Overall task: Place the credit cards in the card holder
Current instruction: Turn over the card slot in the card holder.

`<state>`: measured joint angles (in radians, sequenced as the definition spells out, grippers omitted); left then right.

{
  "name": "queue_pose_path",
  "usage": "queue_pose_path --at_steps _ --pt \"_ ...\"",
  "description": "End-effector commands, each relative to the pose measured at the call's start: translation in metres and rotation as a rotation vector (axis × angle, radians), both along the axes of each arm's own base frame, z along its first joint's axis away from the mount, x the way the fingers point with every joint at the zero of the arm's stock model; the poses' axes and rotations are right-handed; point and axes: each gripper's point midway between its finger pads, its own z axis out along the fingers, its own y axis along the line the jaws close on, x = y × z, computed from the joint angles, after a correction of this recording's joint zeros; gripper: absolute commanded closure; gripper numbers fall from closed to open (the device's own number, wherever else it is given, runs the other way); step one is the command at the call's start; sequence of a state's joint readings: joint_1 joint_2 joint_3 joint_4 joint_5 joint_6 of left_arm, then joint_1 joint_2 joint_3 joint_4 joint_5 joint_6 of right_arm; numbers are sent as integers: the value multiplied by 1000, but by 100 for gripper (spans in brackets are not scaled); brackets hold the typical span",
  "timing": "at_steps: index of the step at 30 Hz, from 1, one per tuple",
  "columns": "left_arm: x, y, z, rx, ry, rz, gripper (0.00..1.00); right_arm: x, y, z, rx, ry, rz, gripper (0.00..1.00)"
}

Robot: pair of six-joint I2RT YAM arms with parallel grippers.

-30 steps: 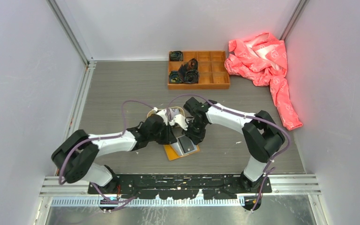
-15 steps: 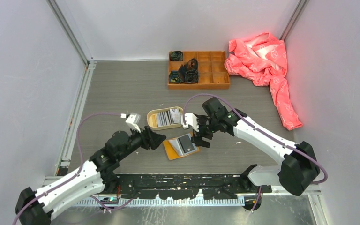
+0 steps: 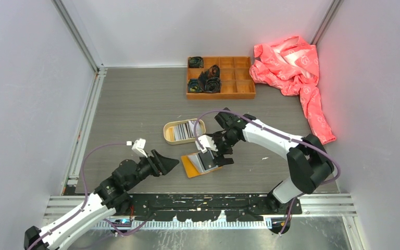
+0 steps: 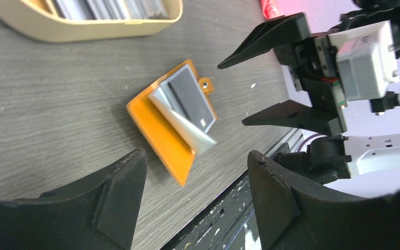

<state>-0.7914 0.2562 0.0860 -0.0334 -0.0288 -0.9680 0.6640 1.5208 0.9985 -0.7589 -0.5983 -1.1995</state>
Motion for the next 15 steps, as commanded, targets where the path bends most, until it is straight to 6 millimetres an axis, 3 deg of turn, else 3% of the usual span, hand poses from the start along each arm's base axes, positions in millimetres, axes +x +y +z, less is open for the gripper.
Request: queue_pose_path --at_steps 1,15 --pt "-1 -3 -11 -32 76 12 30 11 -1 2 17 -21 -1 9" --pt "5 -24 -36 17 200 -23 32 33 4 -21 -54 21 -97 24"
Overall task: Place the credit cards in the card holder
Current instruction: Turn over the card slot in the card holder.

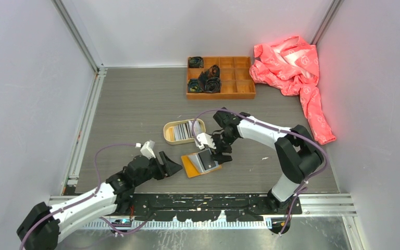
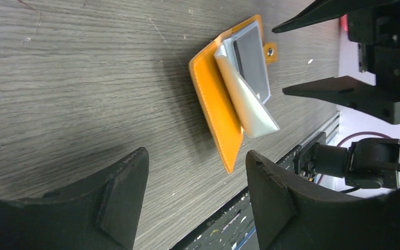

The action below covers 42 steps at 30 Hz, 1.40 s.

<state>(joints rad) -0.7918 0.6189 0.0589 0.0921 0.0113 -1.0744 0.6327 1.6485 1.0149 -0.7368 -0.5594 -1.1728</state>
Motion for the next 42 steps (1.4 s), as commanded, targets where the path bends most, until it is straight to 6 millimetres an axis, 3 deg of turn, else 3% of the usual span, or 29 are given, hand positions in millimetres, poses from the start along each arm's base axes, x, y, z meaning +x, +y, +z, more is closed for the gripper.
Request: queue_pose_path --at_steps 1,13,23,31,36,42 --pt "13 -17 30 -85 -63 -10 32 22 15 11 28 -43 -42 26" --pt "23 -28 33 -35 -63 -37 32 19 11 -6 -45 -70 -18 42" --pt "23 -33 33 -17 -49 -63 35 12 5 2 -15 -103 3 63" --pt "23 -32 58 -24 -99 -75 42 7 3 17 65 -77 -33 85" --pt "21 -38 85 -72 -146 -104 45 -1 3 23 111 -40 -36 87" --pt "18 -63 95 -78 -163 -168 46 0 -1 22 101 -25 -45 84"
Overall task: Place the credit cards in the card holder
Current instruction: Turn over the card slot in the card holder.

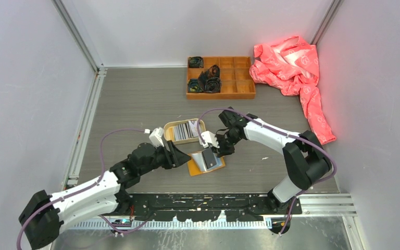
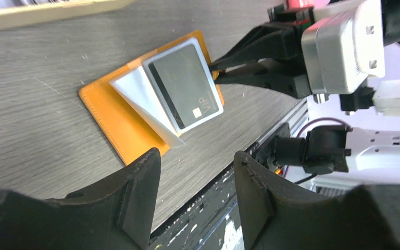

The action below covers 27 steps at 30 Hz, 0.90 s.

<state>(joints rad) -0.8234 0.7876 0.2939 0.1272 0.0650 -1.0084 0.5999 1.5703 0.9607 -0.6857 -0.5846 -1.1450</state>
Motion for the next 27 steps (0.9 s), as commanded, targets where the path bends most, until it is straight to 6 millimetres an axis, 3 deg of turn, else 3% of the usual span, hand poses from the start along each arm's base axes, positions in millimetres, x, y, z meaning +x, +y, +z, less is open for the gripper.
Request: queue_pose_path --at_steps 1,8,12,19,27 --pt "1 -27 25 -21 -65 -70 46 -3 3 10 37 6 -1 84" --pt "14 -73 25 10 -68 -126 44 -6 3 16 66 29 -7 84" --pt "26 -89 8 28 -31 -110 45 -19 5 18 106 44 50 84" --pt "37 -87 -42 134 41 -54 53 -27 -2 18 111 22 121 80" --pt "40 -79 -73 230 59 -42 62 -18 -30 11 8 -87 141 58"
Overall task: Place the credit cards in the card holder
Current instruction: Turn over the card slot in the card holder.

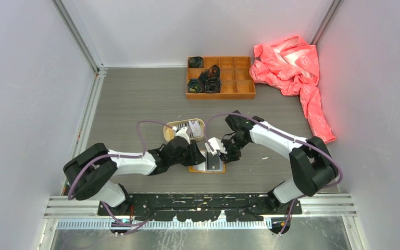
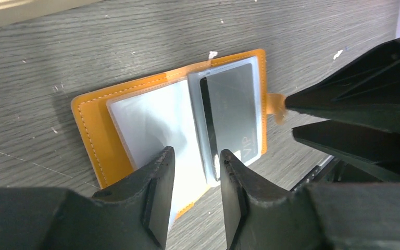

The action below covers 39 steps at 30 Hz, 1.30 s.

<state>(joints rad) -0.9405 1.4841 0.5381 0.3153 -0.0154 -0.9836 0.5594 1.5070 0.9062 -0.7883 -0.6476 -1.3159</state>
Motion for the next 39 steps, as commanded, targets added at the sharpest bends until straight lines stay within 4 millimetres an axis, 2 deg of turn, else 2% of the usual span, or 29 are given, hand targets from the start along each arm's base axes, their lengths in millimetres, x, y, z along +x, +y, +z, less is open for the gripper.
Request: queue_pose_path --at_steps 1,5,7,9,12,16,24,30,39 --pt "12 -9 6 -11 -59 3 64 7 -12 12 -7 -108 13 57" --pt "9 -12 0 -23 -43 -13 70 19 -3 39 84 -87 -136 57" --pt "7 -12 -3 -32 -35 -17 73 20 7 54 152 -18 -249 55" --pt "6 -12 -3 -44 -34 -16 78 11 22 71 226 135 -353 55" --pt "1 -16 -1 -75 -17 -36 81 -1 35 82 238 365 -457 56" --pt "-2 -17 0 -110 -6 -31 83 6 38 68 134 530 -634 58" --pt "-6 -18 4 -162 1 -14 86 25 27 24 -116 625 -885 59" --pt "-12 -21 8 -167 -11 -14 86 27 18 0 -242 657 -957 59" --pt "-16 -20 3 -138 -21 -3 86 28 11 -16 -332 679 -1006 56"
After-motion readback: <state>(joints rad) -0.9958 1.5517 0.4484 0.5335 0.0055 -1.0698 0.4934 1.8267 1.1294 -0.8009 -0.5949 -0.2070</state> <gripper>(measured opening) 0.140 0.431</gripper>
